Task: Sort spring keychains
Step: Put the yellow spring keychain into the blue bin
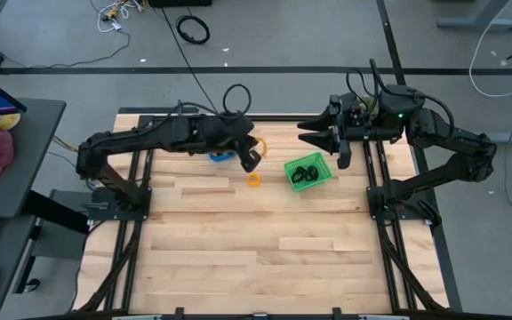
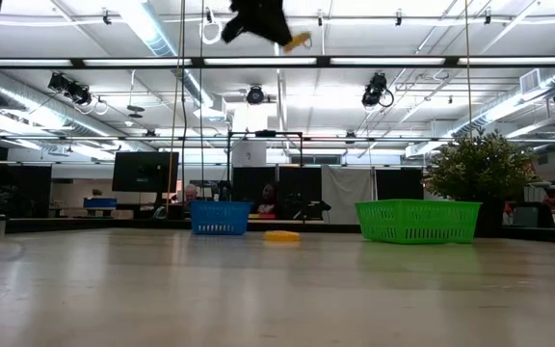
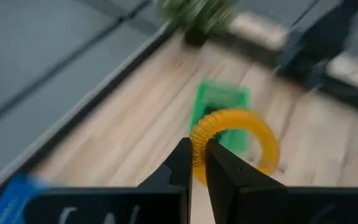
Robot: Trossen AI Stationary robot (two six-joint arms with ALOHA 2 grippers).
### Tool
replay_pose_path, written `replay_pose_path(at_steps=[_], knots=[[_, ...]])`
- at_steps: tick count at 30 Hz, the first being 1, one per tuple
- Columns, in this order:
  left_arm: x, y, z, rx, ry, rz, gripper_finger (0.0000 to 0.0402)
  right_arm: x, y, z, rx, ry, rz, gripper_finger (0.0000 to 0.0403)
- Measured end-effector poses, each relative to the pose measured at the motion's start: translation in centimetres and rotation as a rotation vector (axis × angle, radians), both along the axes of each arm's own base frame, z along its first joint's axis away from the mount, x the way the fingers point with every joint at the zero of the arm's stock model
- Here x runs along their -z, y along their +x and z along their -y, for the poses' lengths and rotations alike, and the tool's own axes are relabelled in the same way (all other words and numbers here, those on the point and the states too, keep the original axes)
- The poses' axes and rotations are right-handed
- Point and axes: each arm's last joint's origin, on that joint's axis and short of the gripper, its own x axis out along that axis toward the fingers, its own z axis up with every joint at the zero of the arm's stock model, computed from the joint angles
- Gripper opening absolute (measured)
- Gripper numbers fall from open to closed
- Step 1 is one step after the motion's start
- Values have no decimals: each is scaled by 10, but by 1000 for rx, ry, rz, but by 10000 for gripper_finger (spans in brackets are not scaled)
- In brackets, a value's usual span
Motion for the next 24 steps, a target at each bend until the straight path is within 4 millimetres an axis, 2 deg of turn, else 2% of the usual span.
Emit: replay_pose_path(at_steps=[4,7,13,16,20,24], knots=[[-28,-6,19,129,133,137,26,0,0,0,1,2,0,164],[-41,-10,31,210,211,198,20,0,0,0,1,11,0,164],[-53,-15,44,318,242,266,21,0,0,0,2,16,2,164],[-46,-8,51,382,236,327,19,-1,0,0,2,18,10,164],[-24,-3,57,446,183,454,19,-2,0,0,2,20,16,164],[-17,-16,57,471,164,525,20,-2,0,0,2,28,17,164]])
